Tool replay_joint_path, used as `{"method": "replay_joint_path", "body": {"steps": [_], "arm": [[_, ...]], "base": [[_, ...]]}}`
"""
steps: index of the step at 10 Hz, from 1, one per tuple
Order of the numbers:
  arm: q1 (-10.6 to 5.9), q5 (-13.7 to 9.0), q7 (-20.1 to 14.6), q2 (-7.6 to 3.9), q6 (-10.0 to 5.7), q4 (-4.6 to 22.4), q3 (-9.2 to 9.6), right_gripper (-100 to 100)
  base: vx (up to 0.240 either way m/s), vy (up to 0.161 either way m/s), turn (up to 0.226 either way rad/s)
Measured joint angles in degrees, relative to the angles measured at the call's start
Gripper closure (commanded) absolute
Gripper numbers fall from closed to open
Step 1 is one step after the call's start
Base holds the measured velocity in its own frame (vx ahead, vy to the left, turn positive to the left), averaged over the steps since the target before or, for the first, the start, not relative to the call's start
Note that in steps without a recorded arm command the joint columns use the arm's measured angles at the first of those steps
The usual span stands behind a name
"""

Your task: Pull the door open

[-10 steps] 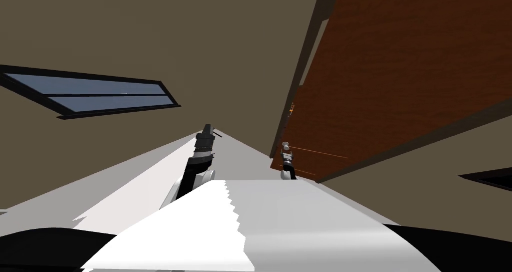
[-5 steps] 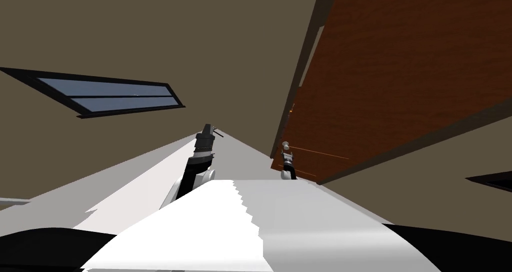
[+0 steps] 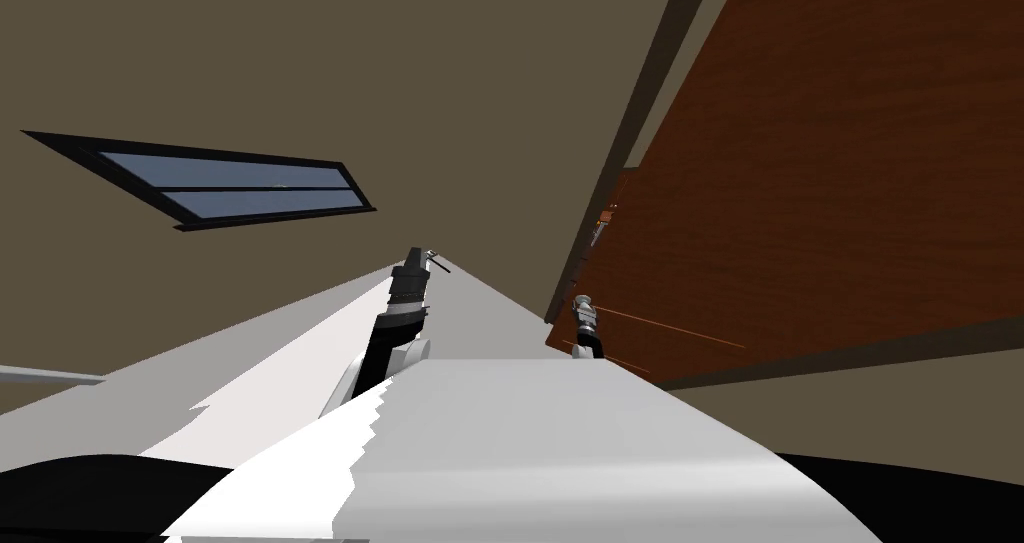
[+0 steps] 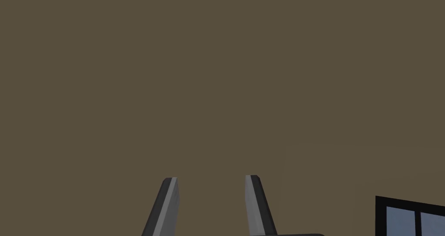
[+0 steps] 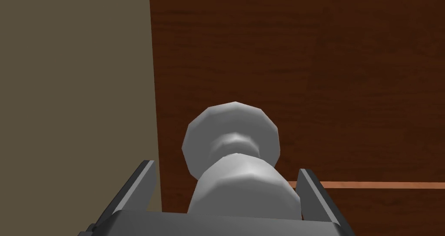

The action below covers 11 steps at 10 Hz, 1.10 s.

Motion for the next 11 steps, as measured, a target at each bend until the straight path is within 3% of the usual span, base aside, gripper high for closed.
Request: {"method": "replay_joint_path", "body": {"steps": [1,2,8,11], "arm": [[-0.44,0.0,-0.4,-0.23,-0.42,1.0,0.04,-100],[-0.49,0.0,-0.5,-0.25,-0.52,1.1,0.04,100],[-0.37,0.0,-0.4,-0.36,-0.35,1.0,-0.05,100],[-0.24,1.0,-3.1,-2.21,-1.1,1.3,1.74,100]], "base": [[0.007,-0.006,-0.003],[0.004,-0.004,-0.016],[-0.018,-0.003,0.022],[-0.244,-0.031,0.154]]}}
